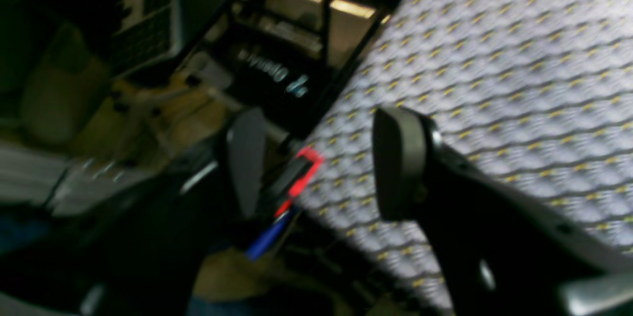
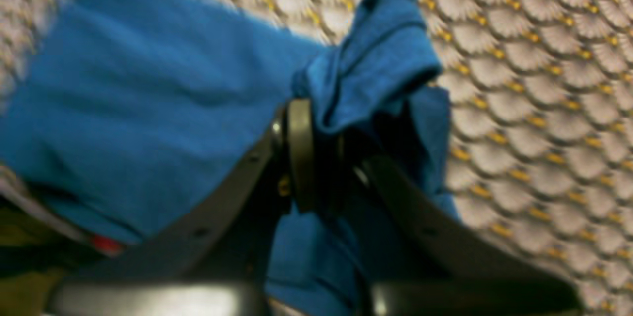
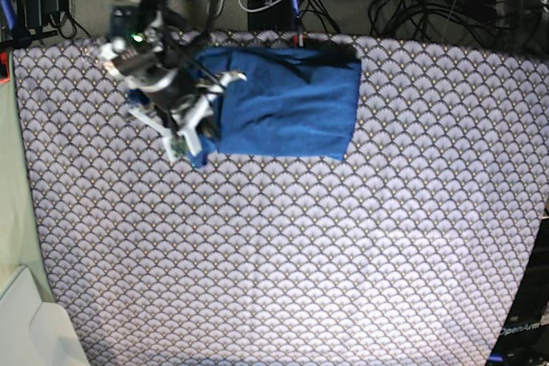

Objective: Fold the T-shirt properly
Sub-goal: 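Fold the strip end held by the right gripper over onto the bundle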

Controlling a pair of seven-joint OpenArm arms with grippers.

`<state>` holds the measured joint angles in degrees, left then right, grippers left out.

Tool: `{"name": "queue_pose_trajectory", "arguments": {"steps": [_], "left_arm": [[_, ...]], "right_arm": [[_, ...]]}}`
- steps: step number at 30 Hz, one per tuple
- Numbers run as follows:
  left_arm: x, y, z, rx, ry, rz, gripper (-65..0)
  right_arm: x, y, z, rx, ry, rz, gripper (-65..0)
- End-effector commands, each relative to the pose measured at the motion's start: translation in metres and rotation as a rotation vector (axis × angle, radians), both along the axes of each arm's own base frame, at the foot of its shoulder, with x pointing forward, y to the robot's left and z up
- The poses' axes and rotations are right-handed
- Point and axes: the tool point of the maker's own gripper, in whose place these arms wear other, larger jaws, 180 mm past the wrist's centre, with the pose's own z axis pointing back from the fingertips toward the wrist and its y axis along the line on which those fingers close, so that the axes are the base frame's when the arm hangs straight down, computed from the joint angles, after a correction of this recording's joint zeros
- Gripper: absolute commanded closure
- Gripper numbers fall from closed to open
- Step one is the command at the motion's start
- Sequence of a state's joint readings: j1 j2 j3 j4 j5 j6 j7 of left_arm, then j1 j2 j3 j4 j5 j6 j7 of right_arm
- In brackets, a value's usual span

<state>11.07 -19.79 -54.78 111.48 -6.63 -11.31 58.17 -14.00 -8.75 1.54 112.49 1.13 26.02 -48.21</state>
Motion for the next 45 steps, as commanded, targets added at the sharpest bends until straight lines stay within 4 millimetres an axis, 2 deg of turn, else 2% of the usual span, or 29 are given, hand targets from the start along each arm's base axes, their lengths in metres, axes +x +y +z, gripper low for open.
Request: {"name": "queue_pose_trajectory", "arguments": {"steps": [1, 6, 13, 18, 24, 28, 34, 45], "left_arm": [[0.006, 0.003, 0.019, 0.042, -0.048, -0.013, -33.8], [0.003, 0.005, 0.018, 0.047, -0.037, -0.006, -33.8], [-0.008, 0.010, 0.016, 0.049, -0.024, 0.015, -33.8], [-0.006, 0.013, 0.022, 0.066, -0.024, 0.009, -33.8], [-0.004, 0.015, 0.027, 0.083, -0.022, 0.001, -33.8], [-0.004, 0.014, 0.026, 0.080, -0.021, 0.000, -33.8], [-0.004, 0.014, 0.025, 0.078, -0.021, 0.000, -33.8], [-0.003, 0.013, 0.025, 0.074, -0.024, 0.001, -33.8]], "right_arm": [[0.012, 0.008, 0.016, 0.063, -0.056, -0.025, 0.0], [0.029, 0.019, 0.020, 0.261, -0.021, -0.168, 0.0], [0.030, 0.027, -0.002, 0.428, 0.049, -0.275, 0.0], [0.022, 0.065, -0.018, 0.495, 0.132, -0.202, 0.0], [0.016, 0.119, -0.012, 0.520, 0.126, -0.067, 0.0], [0.019, 0.139, -0.010, 0.516, 0.132, -0.002, 0.0], [0.031, 0.146, -0.019, 0.504, 0.153, 0.016, 0.0], [0.037, 0.161, -0.010, 0.578, 0.158, 0.040, 0.0]]}}
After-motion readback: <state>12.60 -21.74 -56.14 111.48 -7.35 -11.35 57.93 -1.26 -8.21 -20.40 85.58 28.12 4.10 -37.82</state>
